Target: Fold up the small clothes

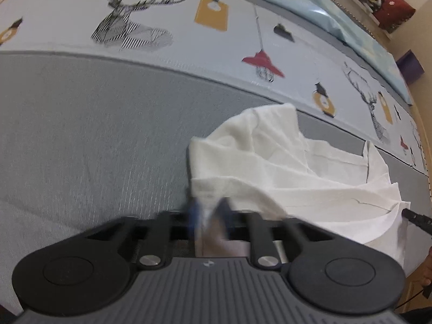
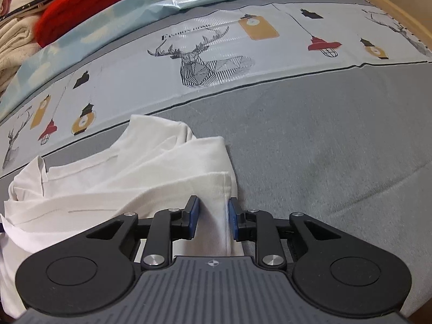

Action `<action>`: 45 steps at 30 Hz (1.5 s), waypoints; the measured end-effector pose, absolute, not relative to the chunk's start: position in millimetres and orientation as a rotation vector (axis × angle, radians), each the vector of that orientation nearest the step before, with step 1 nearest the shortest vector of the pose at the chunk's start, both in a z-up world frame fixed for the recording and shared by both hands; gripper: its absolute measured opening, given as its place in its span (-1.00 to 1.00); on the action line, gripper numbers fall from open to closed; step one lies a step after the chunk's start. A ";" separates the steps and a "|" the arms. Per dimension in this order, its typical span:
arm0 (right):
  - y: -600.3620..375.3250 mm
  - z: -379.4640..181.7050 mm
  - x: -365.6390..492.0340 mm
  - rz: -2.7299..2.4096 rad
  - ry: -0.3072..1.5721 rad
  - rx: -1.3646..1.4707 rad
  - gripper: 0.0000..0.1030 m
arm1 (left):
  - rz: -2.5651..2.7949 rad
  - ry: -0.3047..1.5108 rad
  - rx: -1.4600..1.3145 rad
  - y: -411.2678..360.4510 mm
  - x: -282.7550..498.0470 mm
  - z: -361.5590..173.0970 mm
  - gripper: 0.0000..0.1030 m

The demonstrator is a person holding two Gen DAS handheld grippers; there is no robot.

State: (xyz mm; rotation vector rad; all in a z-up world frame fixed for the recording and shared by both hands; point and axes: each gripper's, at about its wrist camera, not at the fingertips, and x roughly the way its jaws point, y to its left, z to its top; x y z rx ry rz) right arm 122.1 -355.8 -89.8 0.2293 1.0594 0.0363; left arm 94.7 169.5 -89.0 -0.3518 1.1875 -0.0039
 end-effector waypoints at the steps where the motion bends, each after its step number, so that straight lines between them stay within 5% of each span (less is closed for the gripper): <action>1: -356.2 -88.4 122.9 0.035 1.048 0.228 -0.87 | -0.011 1.166 -0.350 168.8 94.6 -83.9 -0.88; 10: -370.2 -41.8 124.3 -0.045 0.801 0.360 -0.92 | 0.096 0.858 -0.296 157.5 101.1 -34.6 -0.90; 18: -348.2 -42.9 162.0 -0.106 0.704 0.269 -0.92 | 0.167 0.847 -0.278 153.4 128.2 -41.9 -0.82; 28: -350.6 -75.5 181.2 -0.160 0.919 0.303 -0.76 | 0.105 1.085 -0.384 175.4 125.1 -70.3 -0.63; 32: -359.4 -76.8 166.5 -0.066 1.015 0.337 -0.43 | 0.014 1.194 -0.392 174.9 105.1 -79.3 -0.43; 45: -358.9 -83.7 72.7 0.205 1.318 0.154 -0.41 | -0.149 1.381 -0.176 156.7 31.8 -94.3 -0.38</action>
